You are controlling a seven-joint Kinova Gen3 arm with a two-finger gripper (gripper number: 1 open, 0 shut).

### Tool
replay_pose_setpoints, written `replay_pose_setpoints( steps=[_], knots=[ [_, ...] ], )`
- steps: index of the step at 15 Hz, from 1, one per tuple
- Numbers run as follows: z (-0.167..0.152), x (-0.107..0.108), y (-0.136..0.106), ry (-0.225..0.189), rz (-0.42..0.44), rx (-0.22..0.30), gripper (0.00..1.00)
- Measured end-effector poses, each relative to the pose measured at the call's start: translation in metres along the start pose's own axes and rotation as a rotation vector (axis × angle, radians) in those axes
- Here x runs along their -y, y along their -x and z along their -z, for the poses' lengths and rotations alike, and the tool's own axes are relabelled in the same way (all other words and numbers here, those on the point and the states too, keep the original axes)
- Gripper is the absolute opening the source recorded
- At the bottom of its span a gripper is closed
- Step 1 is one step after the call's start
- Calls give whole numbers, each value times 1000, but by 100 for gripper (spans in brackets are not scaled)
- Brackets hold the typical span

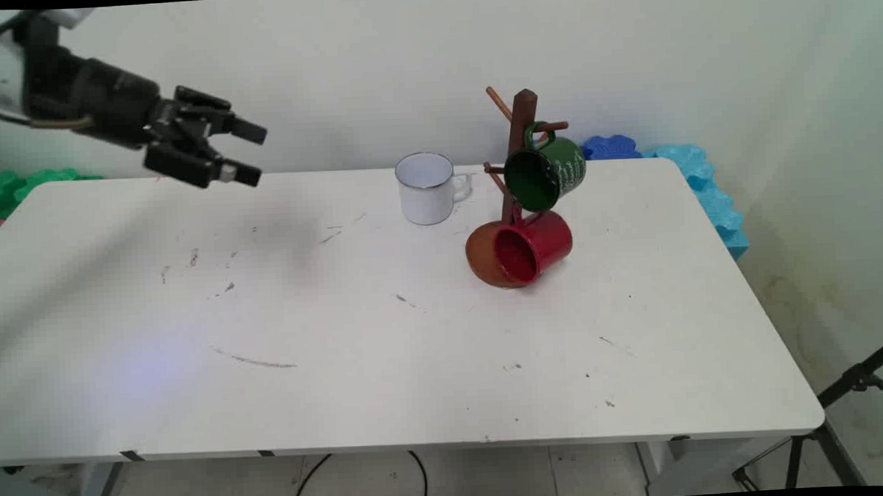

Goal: Pick up the green mug from the rack

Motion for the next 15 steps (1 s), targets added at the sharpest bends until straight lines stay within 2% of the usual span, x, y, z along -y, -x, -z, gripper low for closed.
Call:
replay_pose_setpoints(
  steps=[5, 9, 12, 15],
  knots=[
    [-28, 17, -11, -31, -11, 11, 100],
    [-58, 23, -17, -52, 1, 25, 100],
    [-85, 22, -19, -67, 22, 42, 100],
    [-116, 12, -21, -75, 62, 54, 100]
  ],
)
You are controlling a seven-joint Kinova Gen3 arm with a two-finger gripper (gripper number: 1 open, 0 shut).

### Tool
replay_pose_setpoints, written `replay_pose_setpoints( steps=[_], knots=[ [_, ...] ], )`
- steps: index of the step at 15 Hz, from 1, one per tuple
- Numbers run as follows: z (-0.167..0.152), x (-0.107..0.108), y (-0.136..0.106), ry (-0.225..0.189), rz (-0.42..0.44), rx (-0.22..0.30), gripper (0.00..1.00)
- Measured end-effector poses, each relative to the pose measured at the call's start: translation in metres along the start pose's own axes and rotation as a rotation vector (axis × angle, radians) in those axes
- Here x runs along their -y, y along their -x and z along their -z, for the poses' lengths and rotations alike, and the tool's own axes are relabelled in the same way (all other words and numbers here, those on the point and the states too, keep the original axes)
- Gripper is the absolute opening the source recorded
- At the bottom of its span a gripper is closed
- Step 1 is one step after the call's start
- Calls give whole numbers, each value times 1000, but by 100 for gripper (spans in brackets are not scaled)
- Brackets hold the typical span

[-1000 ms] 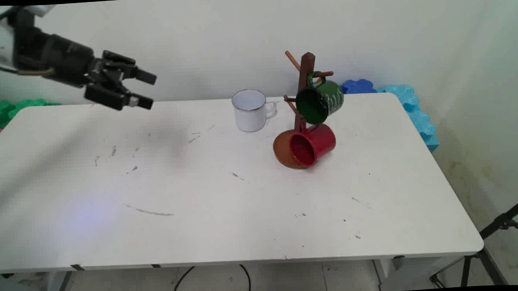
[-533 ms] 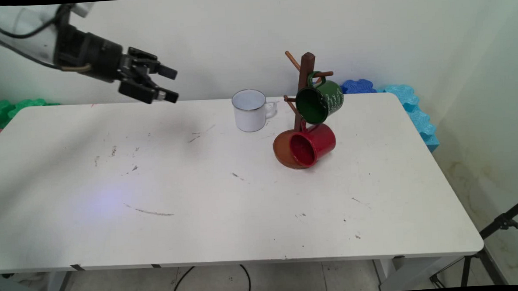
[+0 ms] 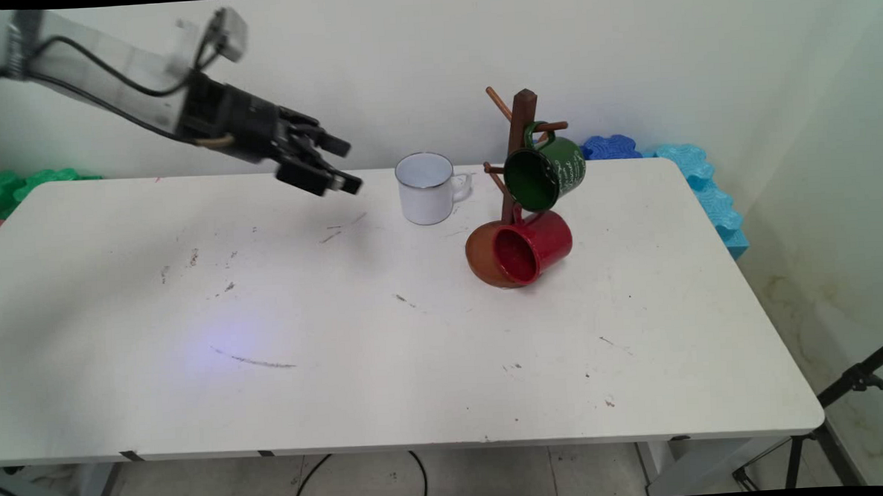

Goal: Pick up the green mug from the rack

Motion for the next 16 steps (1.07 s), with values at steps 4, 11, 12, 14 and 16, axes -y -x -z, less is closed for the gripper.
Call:
replay_pose_setpoints(
  steps=[4, 11, 12, 14, 16],
  knots=[
    [-43, -27, -2, 1, 61, 15, 100],
    [-116, -70, -9, 9, 145, 17, 100],
    [-125, -75, -12, 10, 151, 13, 100],
    [-140, -83, -17, 12, 152, 2, 100],
    [-152, -91, -24, 12, 145, -14, 100]
  ],
)
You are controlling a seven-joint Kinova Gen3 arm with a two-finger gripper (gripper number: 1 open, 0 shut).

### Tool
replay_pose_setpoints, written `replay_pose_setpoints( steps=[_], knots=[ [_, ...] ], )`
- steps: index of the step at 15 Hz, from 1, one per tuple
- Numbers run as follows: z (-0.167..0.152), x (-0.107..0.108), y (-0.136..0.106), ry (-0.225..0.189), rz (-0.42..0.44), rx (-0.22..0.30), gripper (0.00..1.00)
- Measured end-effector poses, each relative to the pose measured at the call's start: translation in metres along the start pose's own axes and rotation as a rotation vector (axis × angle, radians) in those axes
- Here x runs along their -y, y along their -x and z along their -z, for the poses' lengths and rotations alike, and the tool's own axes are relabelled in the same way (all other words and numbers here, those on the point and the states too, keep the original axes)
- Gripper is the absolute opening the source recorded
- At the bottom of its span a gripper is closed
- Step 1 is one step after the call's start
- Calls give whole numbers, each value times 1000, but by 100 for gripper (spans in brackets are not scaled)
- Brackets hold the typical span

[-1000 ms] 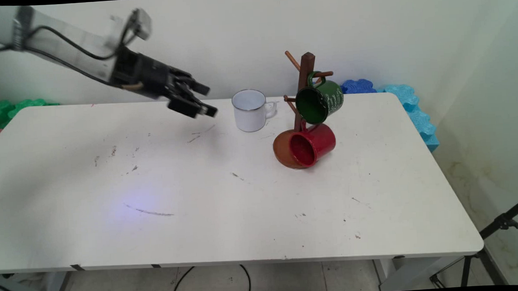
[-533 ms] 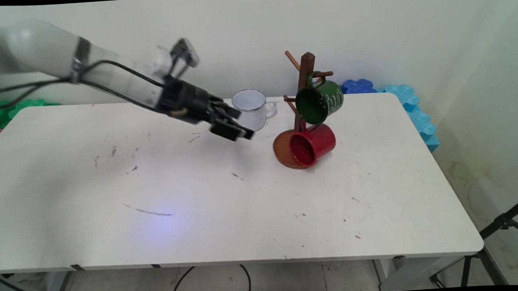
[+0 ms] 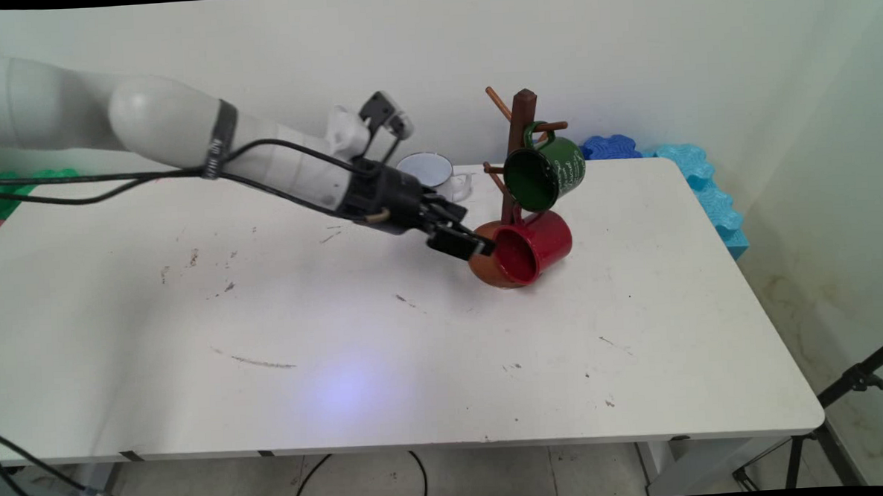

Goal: Pick up the green mug from the rack

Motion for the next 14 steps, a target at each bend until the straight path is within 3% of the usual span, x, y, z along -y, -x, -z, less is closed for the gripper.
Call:
replay_pose_setpoints(
  steps=[7, 14],
  knots=[
    [-26, -37, -19, 11, -23, -47, 100],
    [-29, -56, -37, -27, -51, -57, 100]
  ],
)
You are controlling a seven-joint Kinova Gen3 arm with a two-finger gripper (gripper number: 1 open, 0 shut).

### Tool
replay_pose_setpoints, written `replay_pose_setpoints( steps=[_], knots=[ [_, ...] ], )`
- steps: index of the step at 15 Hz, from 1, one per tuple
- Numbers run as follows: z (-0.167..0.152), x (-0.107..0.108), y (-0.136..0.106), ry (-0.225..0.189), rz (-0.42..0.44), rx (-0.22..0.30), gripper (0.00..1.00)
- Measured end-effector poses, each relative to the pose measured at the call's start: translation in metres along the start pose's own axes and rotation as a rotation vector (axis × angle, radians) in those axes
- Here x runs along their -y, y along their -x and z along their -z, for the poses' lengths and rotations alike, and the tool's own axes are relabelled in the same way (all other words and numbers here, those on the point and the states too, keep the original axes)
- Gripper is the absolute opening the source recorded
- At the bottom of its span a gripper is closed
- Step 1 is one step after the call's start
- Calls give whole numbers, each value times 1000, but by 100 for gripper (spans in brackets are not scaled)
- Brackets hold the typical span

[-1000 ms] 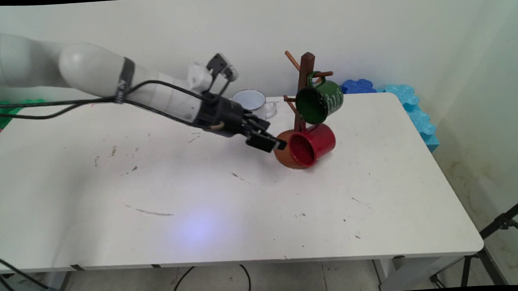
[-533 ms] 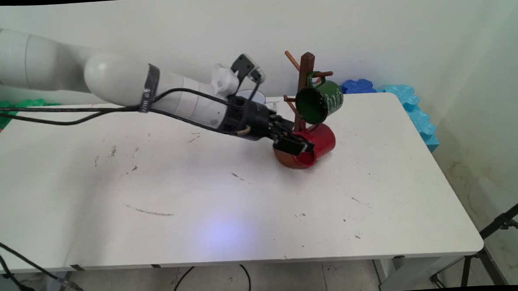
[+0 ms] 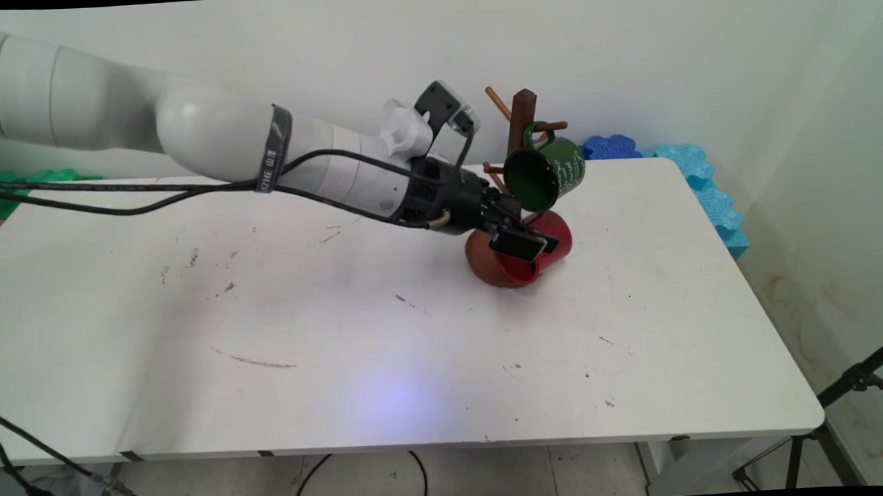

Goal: Pick up the green mug from the rack

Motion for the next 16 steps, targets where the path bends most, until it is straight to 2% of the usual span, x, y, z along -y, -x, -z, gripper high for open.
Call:
replay_pose_setpoints(
  steps=[6, 16],
  knots=[
    [7, -8, -18, -44, -13, 4, 100],
    [-8, -2, -27, -69, -44, -14, 100]
  ],
)
